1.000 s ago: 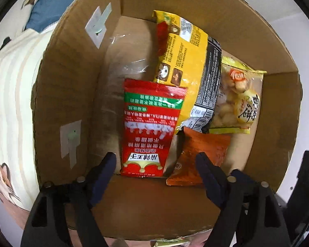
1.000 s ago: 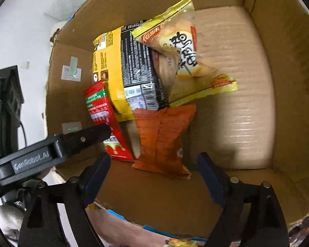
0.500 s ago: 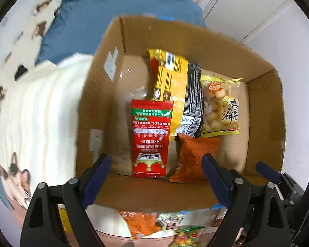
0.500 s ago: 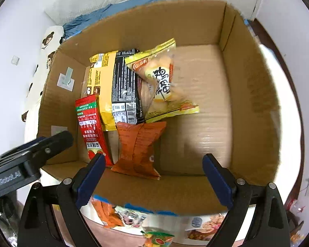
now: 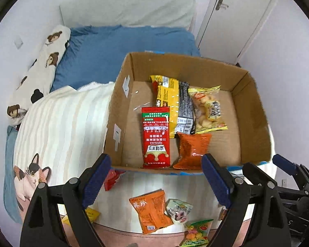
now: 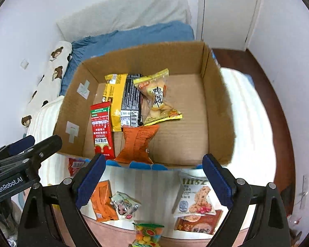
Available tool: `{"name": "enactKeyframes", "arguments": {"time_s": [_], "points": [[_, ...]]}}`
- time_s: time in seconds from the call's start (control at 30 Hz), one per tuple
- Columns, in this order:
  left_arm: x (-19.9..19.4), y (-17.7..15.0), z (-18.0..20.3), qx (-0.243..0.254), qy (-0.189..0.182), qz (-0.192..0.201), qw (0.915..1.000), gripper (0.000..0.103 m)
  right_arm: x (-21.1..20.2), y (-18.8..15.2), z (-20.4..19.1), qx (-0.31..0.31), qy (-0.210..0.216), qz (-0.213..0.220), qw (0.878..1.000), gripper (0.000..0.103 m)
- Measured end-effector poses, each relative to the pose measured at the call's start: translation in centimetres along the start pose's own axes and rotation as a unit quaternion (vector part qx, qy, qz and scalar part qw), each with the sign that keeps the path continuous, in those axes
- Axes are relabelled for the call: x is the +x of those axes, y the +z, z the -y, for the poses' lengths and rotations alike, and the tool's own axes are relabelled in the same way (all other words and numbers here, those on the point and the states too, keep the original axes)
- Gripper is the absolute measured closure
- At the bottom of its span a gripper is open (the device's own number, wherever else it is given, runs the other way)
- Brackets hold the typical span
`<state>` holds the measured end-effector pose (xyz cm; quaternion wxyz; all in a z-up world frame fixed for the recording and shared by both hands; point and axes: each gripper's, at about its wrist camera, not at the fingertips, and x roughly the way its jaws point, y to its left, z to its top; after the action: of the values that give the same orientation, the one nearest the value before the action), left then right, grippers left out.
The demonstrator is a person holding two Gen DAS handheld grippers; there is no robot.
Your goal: Organize snacks
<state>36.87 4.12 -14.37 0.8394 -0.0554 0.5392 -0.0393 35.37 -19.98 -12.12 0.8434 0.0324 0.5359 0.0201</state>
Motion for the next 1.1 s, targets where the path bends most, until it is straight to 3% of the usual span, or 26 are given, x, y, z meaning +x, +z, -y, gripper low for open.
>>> {"name": "enactKeyframes", "arguments": {"time_s": [0.3, 0.43, 0.57, 0.7, 0.8, 0.9, 0.93, 1.03, 1.1], "points": [[-6.2, -2.5, 0.5, 0.022, -0.011, 0.055, 0.9982, 0.013, -6.2, -2.8, 0.4, 0.006, 0.018, 0.058, 0.998, 0.006], [-7.9, -4.0, 0.4, 0.029, -0.013, 0.062, 0.9976, 0.013, -7.9, -4.7, 0.7, 0.015, 0.034, 0.058, 0.998, 0.006], [-7.5, -7.2, -0.2, 0.028, -0.015, 0.038, 0.9988, 0.013, -6.7, -8.6, 1.6, 0.03, 0.053, 0.012, 0.998, 0.006], [-4.2, -11.7, -1.4, 0.012, -0.006, -0.02, 0.9997, 0.013, -2.8, -13.8, 2.7, 0.061, 0.067, -0.066, 0.994, 0.006], [-0.9, -15.2, -2.9, -0.014, 0.0, -0.078, 0.9969, 0.013, 1.3, -19.0, 5.0, 0.151, 0.097, -0.148, 0.973, 0.006], [1.4, -17.7, -3.8, -0.035, 0.007, -0.113, 0.9929, 0.013, 4.5, -24.3, 7.0, 0.256, 0.135, -0.21, 0.934, 0.006], [2.1, -18.4, -4.2, -0.04, 0.011, -0.124, 0.9914, 0.013, 5.0, -25.2, 7.2, 0.275, 0.139, -0.22, 0.926, 0.006], [3.7, -19.5, -4.7, -0.05, 0.015, -0.145, 0.988, 0.013, 7.4, -28.3, 7.7, 0.363, 0.162, -0.248, 0.884, 0.006], [4.5, -19.6, -4.8, -0.053, 0.017, -0.153, 0.9866, 0.013, 8.7, -29.2, 7.5, 0.409, 0.176, -0.237, 0.863, 0.006]]}}
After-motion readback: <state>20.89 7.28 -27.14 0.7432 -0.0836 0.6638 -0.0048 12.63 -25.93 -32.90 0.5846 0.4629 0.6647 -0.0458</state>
